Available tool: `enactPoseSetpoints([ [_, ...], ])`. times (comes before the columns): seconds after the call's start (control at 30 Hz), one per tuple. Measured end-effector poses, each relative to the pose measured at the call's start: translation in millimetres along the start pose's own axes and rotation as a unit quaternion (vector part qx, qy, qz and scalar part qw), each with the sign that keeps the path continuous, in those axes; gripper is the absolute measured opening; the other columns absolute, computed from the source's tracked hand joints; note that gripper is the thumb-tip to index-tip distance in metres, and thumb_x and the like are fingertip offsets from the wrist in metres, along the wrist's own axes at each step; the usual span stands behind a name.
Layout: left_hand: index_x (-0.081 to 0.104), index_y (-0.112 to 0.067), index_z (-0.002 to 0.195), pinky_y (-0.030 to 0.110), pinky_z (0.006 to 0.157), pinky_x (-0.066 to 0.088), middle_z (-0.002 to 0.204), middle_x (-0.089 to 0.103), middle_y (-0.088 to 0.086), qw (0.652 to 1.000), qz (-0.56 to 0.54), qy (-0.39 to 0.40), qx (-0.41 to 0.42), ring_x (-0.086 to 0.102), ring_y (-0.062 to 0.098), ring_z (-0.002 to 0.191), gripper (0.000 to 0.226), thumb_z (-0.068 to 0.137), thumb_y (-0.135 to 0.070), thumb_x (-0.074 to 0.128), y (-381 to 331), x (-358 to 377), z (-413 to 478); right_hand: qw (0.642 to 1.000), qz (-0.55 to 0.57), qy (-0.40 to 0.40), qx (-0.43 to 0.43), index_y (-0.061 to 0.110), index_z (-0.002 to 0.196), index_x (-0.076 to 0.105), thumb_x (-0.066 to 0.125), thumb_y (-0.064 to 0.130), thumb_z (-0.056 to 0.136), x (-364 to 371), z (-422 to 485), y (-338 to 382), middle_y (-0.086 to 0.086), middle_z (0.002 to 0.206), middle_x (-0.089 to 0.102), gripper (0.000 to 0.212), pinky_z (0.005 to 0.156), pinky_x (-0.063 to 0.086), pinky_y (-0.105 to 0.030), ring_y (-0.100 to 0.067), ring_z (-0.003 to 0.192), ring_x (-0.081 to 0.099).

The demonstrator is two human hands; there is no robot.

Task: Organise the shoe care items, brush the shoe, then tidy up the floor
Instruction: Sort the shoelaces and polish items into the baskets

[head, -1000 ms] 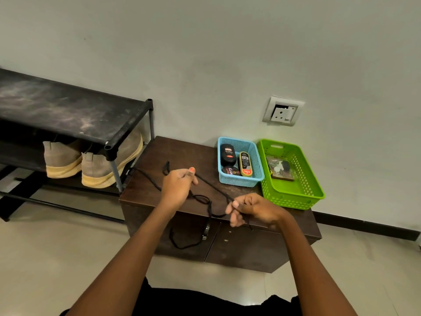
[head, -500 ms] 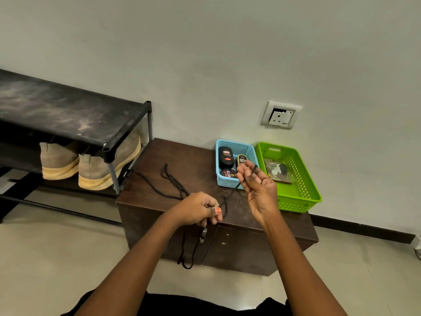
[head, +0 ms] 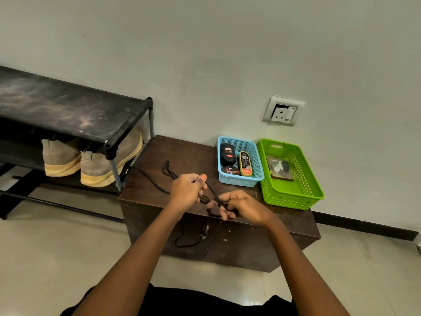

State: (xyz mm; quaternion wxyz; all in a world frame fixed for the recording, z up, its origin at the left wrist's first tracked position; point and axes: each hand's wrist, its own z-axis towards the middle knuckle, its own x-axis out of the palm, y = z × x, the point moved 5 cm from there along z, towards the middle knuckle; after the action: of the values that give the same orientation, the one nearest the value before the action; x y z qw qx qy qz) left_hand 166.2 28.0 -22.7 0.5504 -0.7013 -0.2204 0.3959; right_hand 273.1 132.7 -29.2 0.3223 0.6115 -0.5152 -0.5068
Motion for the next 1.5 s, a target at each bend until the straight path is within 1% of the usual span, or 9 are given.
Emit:
enactPoseSetpoints([
  [0.17, 0.059, -0.014, 0.065, 0.014, 0.048, 0.037, 0.054, 0.051, -0.003, 1.0, -0.017, -0.016, -0.001, 0.046, 0.007, 0.048, 0.039, 0.098, -0.031, 0.047, 0, 1, 2, 0.956, 0.281, -0.042, -0.073, -0.006, 0.104, 0.062, 0.041, 0.012, 0.082, -11, -6, 17, -0.002, 0.053, 0.046, 0.035, 0.047, 0.027, -0.018, -0.005, 0.045, 0.036],
  [0.37, 0.064, -0.021, 0.066, 0.02, 0.06, 0.037, 0.046, 0.055, -0.018, 0.966, 0.108, 0.223, 0.07, 0.049, -0.007, 0.049, 0.036, 0.097, -0.027, 0.048, 1, 24, -7, 0.791, 0.512, -0.232, -0.243, -0.001, 0.118, 0.051, 0.044, -0.001, 0.085, -51, -11, 22, -0.009, 0.084, 0.067, 0.033, 0.068, 0.055, -0.019, -0.011, 0.071, 0.065],
  [0.53, 0.063, -0.013, 0.072, 0.017, 0.068, 0.043, 0.064, 0.059, -0.009, 0.947, -0.02, 0.315, 0.065, 0.053, 0.002, 0.062, 0.034, 0.099, -0.015, 0.042, -6, 33, -14, 0.898, -0.005, -0.407, -0.166, 0.017, 0.121, 0.051, 0.038, 0.005, 0.1, -58, -16, 1, 0.001, 0.096, 0.068, 0.027, 0.086, 0.052, -0.029, -0.013, 0.089, 0.067],
  [0.63, 0.059, -0.011, 0.072, 0.017, 0.058, 0.042, 0.054, 0.051, -0.004, 0.968, -0.115, 0.216, 0.052, 0.049, 0.005, 0.05, 0.035, 0.1, -0.016, 0.039, -10, 20, -4, 0.938, -0.241, -0.236, -0.074, 0.012, 0.095, 0.067, 0.036, 0.042, 0.099, -37, -9, -6, 0.004, 0.072, 0.066, 0.043, 0.072, 0.045, -0.029, -0.013, 0.073, 0.064],
  [0.8, 0.057, -0.014, 0.065, 0.026, 0.054, 0.037, 0.045, 0.043, -0.009, 0.992, -0.113, 0.05, -0.008, 0.038, 0.007, 0.042, 0.039, 0.099, -0.026, 0.043, 10, 4, 13, 0.981, 0.116, -0.111, -0.109, 0.008, 0.087, 0.065, 0.035, 0.03, 0.1, -18, -11, 22, 0.01, 0.046, 0.033, 0.039, 0.046, 0.026, -0.013, -0.002, 0.042, 0.028],
  [0.97, 0.053, -0.012, 0.073, 0.016, 0.05, 0.037, 0.052, 0.046, -0.005, 0.955, -0.058, 0.289, 0.022, 0.038, 0.005, 0.045, 0.033, 0.101, -0.018, 0.038, -6, 30, -11, 0.816, 0.486, -0.175, -0.259, 0.0, 0.117, 0.052, 0.039, 0.006, 0.09, -42, -13, 37, -0.003, 0.071, 0.062, 0.031, 0.063, 0.051, -0.02, -0.01, 0.065, 0.059],
  [1.1, 0.054, -0.011, 0.074, 0.016, 0.048, 0.041, 0.05, 0.041, -0.004, 0.955, -0.034, 0.296, 0.011, 0.037, 0.0, 0.037, 0.034, 0.101, -0.02, 0.037, -8, 32, -16, 0.91, 0.151, -0.333, -0.196, 0.009, 0.134, 0.039, 0.037, 0.0, 0.098, -49, -9, 13, -0.002, 0.113, 0.065, 0.037, 0.096, 0.047, -0.021, -0.013, 0.107, 0.063],
  [1.23, 0.057, -0.012, 0.063, 0.023, 0.046, 0.037, 0.044, 0.036, -0.005, 0.976, -0.063, 0.208, -0.012, 0.034, 0.008, 0.04, 0.042, 0.099, -0.029, 0.043, -2, 18, -4, 0.916, -0.305, -0.244, -0.094, 0.009, 0.14, 0.032, 0.038, 0.012, 0.099, -33, 0, -6, -0.006, 0.125, 0.058, 0.042, 0.092, 0.041, -0.025, -0.019, 0.115, 0.055],
  [1.5, 0.055, -0.011, 0.072, 0.027, 0.052, 0.043, 0.061, 0.045, 0.001, 0.964, -0.206, -0.077, -0.15, 0.04, 0.012, 0.052, 0.038, 0.093, -0.042, 0.052, 15, -19, 6, 0.923, -0.342, -0.147, -0.102, 0.016, 0.074, 0.058, 0.045, 0.033, 0.098, -22, -2, 2, 0.0, 0.067, 0.055, 0.032, 0.062, 0.04, -0.033, -0.014, 0.063, 0.05],
])
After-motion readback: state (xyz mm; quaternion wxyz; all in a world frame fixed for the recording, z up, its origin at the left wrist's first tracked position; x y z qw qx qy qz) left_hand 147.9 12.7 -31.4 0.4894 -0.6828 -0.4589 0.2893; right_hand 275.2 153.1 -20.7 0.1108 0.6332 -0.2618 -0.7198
